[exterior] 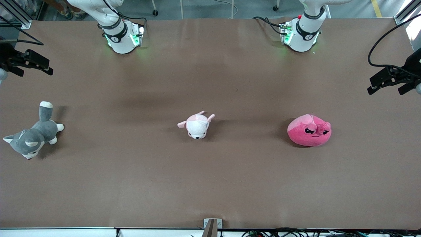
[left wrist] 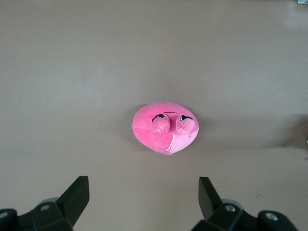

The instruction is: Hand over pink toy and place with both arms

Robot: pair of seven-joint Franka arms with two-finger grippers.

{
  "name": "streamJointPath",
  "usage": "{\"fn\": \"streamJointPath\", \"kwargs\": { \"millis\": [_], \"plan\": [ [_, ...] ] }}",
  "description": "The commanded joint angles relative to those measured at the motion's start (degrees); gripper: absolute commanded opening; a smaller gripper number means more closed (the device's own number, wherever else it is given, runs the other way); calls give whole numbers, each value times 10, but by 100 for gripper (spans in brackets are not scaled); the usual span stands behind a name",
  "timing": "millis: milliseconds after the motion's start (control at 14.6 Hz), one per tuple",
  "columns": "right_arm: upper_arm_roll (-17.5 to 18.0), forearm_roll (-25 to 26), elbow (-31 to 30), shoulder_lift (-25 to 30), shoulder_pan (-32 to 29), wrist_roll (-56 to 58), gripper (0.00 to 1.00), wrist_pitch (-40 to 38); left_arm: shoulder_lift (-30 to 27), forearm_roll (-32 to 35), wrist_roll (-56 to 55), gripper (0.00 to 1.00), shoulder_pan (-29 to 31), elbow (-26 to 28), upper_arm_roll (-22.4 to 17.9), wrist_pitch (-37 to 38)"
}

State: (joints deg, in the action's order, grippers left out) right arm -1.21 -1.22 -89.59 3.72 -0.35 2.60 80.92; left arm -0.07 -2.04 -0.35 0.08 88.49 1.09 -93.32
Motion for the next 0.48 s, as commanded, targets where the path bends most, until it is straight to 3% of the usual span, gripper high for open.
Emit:
{"fn": "streamJointPath", "kwargs": {
  "millis": [0, 412],
  "plan": [
    [2, 11, -13, 12, -1, 1, 100, 6, 5, 6, 3, 100, -2, -14, 0, 10],
    [2, 11, -13, 12, -1, 1, 100, 6, 13, 5, -3, 100, -7, -14, 0, 10]
  ]
}}
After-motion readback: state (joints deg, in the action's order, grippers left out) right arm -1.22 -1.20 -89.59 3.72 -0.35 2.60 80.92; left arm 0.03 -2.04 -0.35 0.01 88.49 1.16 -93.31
